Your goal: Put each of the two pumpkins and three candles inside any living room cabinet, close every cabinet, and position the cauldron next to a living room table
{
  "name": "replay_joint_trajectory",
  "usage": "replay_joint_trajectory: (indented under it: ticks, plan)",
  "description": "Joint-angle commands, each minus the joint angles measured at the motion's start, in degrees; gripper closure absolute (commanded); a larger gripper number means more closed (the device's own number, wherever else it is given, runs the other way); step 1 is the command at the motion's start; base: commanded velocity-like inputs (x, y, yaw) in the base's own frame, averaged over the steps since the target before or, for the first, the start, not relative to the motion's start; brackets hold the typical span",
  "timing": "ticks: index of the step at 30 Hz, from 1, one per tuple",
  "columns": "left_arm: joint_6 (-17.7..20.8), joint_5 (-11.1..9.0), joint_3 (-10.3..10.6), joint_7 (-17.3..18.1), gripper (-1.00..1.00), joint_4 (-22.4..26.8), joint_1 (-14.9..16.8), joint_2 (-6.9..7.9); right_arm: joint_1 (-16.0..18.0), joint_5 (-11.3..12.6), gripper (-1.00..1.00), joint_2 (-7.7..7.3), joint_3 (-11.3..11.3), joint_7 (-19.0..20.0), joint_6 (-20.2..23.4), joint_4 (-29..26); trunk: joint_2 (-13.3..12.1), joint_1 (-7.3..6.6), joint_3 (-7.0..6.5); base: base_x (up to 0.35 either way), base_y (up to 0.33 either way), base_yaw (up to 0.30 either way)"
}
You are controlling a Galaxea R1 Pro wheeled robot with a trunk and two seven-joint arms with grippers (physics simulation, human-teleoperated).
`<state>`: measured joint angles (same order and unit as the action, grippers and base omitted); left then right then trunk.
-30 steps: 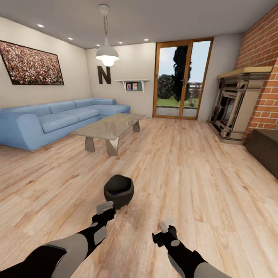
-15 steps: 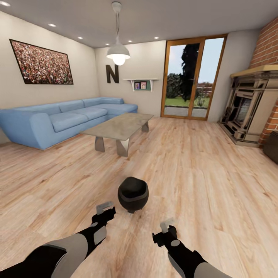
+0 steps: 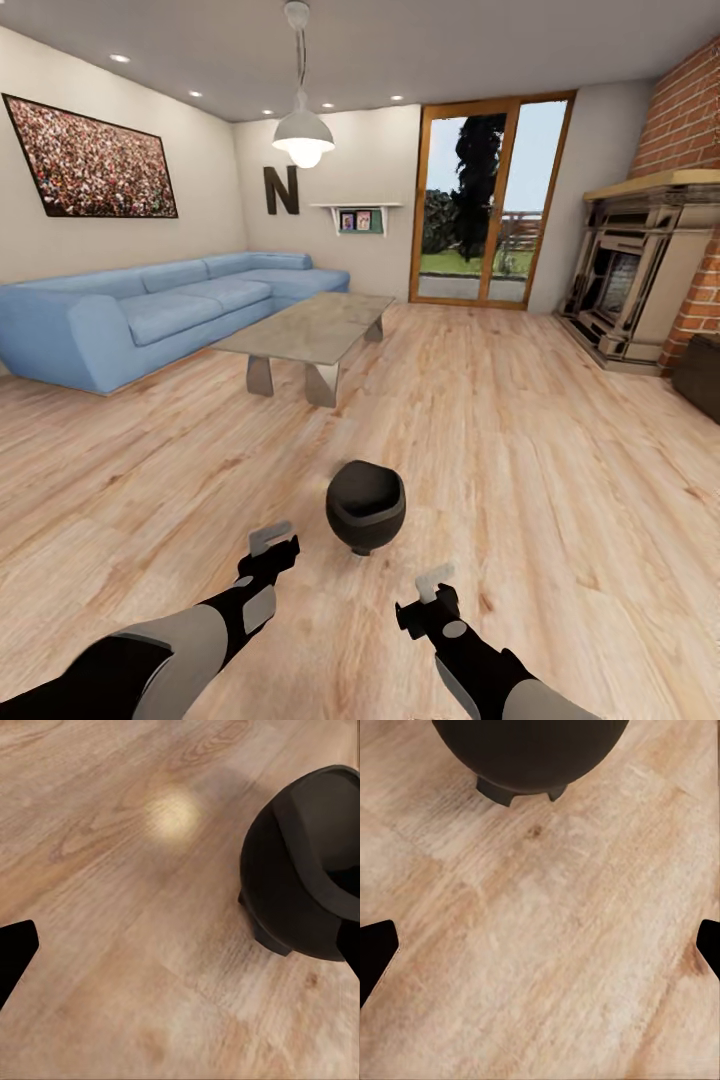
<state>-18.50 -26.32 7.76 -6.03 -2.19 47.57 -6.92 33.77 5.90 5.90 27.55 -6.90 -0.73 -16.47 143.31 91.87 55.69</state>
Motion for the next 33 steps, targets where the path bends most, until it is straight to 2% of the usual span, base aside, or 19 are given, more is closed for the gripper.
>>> replay_joint_trajectory:
  ticks: [1,17,24,33]
  plan:
    - [-0.32,-0.31,0.48,-0.12,-1.00,-0.18,0.07,-0.02,0.06,0.61,-1.00,-0.01,0.49,-0.36,-0.07,0.04,0.02,-0.01,0.05,0.000,0.340,-0.160]
    - [-0.34,-0.32,0.49,-0.12,-1.00,-0.20,0.07,-0.01,0.06,0.74,-1.00,-0.01,0.02,-0.23,-0.35,0.04,0.02,-0.01,0.05,0.097,0.327,-0.020]
    - [-0.46,-0.39,0.50,-0.25,-1.00,-0.22,0.07,-0.02,0.06,0.94,-1.00,-0.17,-0.20,-0.11,-0.41,0.02,0.02,-0.01,0.05,0.025,0.033,-0.004]
    - [-0.48,-0.40,0.50,-0.30,-1.00,-0.26,0.07,-0.02,0.15,0.96,-1.00,-0.19,-0.21,-0.13,-0.33,0.02,0.02,-0.01,-0.29,0.001,0.001,-0.207]
